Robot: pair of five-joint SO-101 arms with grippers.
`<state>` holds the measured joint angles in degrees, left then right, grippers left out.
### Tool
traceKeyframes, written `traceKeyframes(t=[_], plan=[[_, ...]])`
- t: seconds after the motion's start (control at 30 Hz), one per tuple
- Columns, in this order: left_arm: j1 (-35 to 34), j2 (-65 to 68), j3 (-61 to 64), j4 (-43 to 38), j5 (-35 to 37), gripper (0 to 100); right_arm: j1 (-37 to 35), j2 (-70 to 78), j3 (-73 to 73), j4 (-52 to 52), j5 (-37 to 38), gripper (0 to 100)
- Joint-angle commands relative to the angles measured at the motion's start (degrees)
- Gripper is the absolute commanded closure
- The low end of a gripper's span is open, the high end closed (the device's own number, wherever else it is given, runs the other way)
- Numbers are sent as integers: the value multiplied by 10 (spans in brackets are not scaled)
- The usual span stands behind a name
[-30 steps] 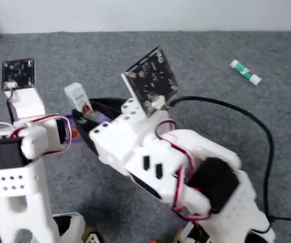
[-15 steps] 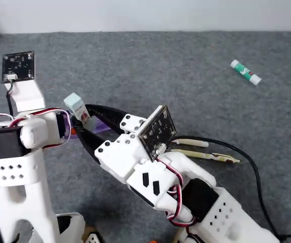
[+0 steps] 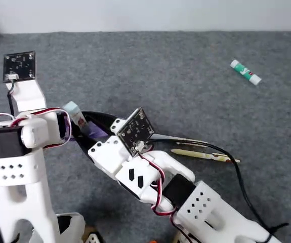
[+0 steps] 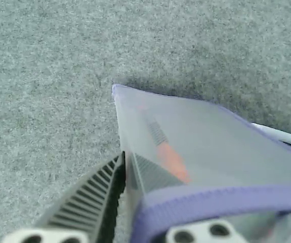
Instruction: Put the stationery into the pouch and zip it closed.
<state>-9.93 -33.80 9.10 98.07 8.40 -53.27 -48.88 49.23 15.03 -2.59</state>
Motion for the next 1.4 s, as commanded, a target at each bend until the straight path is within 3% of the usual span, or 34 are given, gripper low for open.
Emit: traceKeyframes(t=[0.0, 0.07, 0.43, 0.6, 0.73, 1.07, 1.27, 1.37], plan=[[2, 2, -41, 1, 5, 987, 15, -4, -8, 38, 7, 811], [2, 2, -41, 1, 5, 987, 21, -13, -32, 72, 5, 770], [2, 2, -41, 2, 5, 987, 22, -56, -160, 223, 4, 854], [2, 2, -41, 2, 5, 987, 18, -50, -160, 223, 2, 865], [2, 1, -41, 2, 5, 987, 18, -15, -154, 208, 2, 996], [2, 0, -41, 2, 5, 987, 40, 81, -158, 128, 4, 991], [2, -1, -41, 1, 5, 987, 45, -38, -164, 268, 5, 991], [2, -1, -41, 1, 5, 987, 94, -88, -164, 333, 4, 991]])
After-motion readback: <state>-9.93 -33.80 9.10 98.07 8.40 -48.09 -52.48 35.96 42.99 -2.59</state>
